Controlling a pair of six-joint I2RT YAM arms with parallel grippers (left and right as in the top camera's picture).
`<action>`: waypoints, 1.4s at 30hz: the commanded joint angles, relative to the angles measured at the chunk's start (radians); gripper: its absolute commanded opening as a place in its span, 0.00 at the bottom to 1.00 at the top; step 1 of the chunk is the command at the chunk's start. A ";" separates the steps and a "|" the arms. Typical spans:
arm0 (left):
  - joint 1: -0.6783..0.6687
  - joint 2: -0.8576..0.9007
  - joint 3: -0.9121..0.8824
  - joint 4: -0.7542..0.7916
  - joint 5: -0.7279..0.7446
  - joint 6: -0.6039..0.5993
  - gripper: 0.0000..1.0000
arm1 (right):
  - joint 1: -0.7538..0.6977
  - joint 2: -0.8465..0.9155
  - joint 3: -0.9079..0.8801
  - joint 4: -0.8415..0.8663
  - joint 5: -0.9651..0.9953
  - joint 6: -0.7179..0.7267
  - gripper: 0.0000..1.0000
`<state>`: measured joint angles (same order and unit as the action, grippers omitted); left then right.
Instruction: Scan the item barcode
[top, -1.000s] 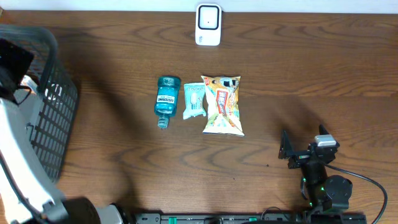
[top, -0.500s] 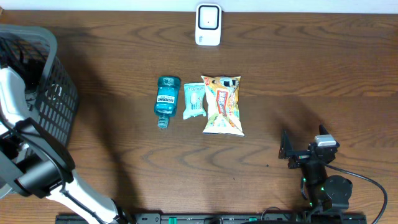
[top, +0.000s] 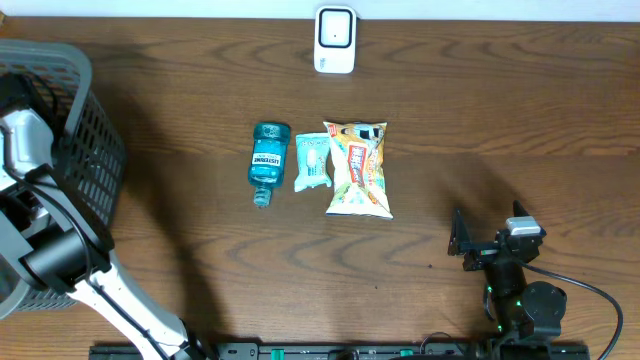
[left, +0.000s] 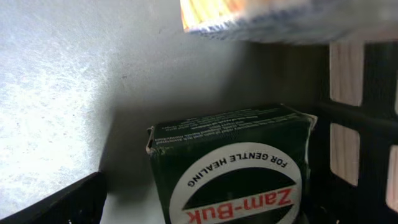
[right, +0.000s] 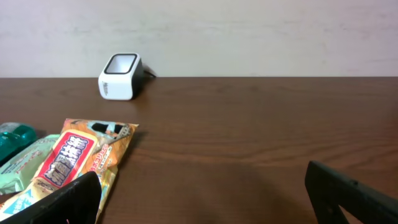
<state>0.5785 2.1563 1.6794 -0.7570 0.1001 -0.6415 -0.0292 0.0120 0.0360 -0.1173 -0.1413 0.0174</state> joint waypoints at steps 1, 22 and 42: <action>-0.001 0.015 -0.011 -0.072 -0.089 0.042 0.98 | 0.005 -0.005 -0.005 0.000 0.001 -0.008 0.99; 0.019 -0.052 -0.011 -0.122 -0.138 0.062 0.98 | 0.005 -0.005 -0.005 0.000 0.001 -0.008 0.99; 0.021 0.015 -0.041 -0.052 -0.123 0.488 0.79 | 0.005 -0.005 -0.005 0.000 0.001 -0.008 0.99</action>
<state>0.5945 2.1334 1.6478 -0.7895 -0.0280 -0.1822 -0.0292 0.0120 0.0360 -0.1173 -0.1413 0.0174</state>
